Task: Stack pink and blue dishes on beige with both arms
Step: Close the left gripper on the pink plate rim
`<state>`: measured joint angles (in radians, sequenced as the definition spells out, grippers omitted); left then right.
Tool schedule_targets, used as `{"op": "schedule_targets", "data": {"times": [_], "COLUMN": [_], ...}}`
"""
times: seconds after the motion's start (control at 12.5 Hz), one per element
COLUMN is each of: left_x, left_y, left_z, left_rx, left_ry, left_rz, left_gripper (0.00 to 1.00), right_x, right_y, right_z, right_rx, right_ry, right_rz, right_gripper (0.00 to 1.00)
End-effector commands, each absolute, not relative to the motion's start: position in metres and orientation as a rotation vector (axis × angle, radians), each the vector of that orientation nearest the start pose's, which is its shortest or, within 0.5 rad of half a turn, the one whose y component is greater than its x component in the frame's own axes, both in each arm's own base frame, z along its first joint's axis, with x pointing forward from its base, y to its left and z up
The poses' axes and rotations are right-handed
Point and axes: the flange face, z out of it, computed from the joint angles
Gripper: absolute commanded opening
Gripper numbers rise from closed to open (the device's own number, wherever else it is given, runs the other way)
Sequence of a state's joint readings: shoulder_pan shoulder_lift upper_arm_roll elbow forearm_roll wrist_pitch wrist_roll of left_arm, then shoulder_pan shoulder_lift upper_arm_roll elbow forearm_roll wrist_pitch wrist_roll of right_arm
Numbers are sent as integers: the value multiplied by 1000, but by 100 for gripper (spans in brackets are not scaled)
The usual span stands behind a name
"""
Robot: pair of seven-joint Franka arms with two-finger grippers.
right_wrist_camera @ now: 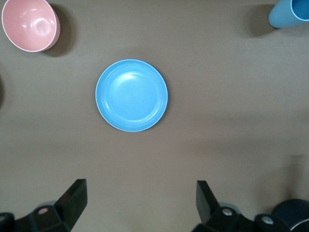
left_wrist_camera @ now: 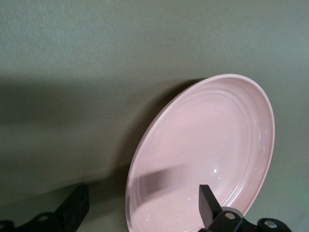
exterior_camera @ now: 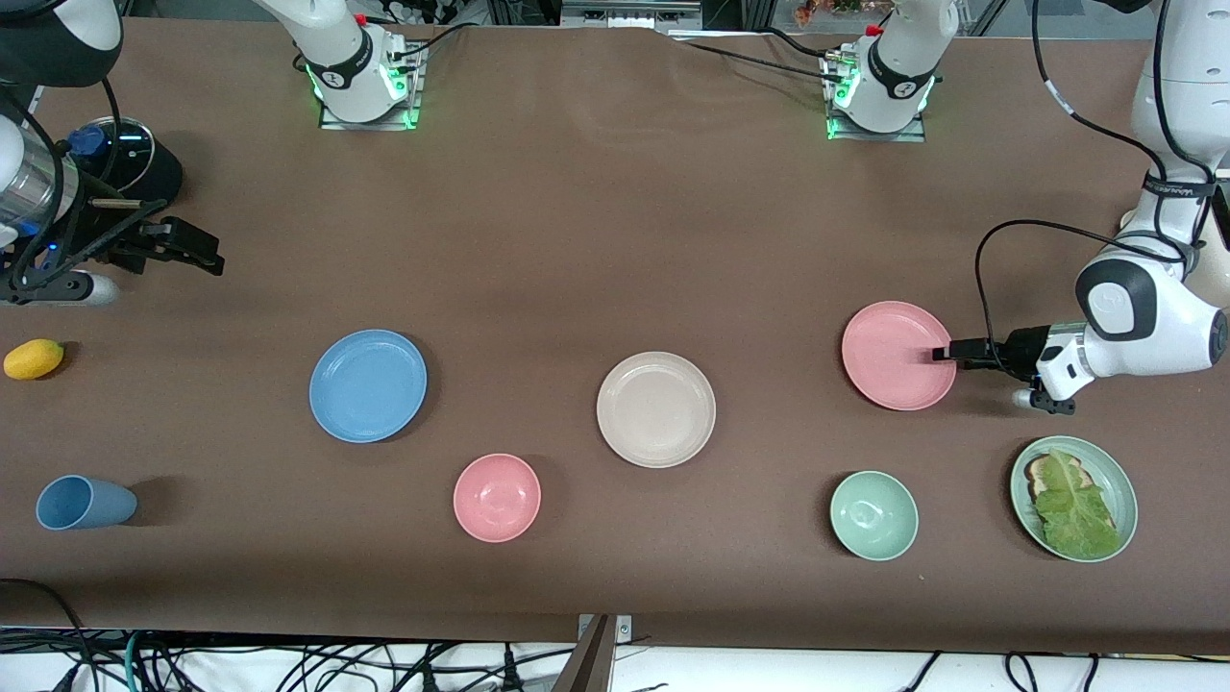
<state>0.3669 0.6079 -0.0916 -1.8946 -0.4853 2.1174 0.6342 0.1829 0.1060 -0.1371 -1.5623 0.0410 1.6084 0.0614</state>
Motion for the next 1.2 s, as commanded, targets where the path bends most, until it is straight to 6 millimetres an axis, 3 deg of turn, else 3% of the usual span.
{"op": "schedule_targets", "data": {"times": [0.0,0.08,0.24,0.8,0.96,1.12], "left_x": [557,558,559,564,574,594], "left_y": [139,139,138,138,132,117], "left_z": [161,162,163,171,185,207], "left_rx": [2582,2583,2584,2571,2555,2540], "left_ry": [14,14,0,-21,-35,-24], "left_rz": [-169,-170,-175,-191,-196,-210], "left_gripper": [73,37,0,0,0,0], "right_x": [588,588,588,590,591,600], "right_y": [33,33,34,30,31,35], "right_z": [579,579,579,576,575,552], "right_rx": [-3117,-3117,-3119,-3119,-3121,-3128], "right_ry": [46,46,43,53,48,42], "right_rz": [82,79,84,89,84,143], "right_gripper": [100,100,100,100,100,100]}}
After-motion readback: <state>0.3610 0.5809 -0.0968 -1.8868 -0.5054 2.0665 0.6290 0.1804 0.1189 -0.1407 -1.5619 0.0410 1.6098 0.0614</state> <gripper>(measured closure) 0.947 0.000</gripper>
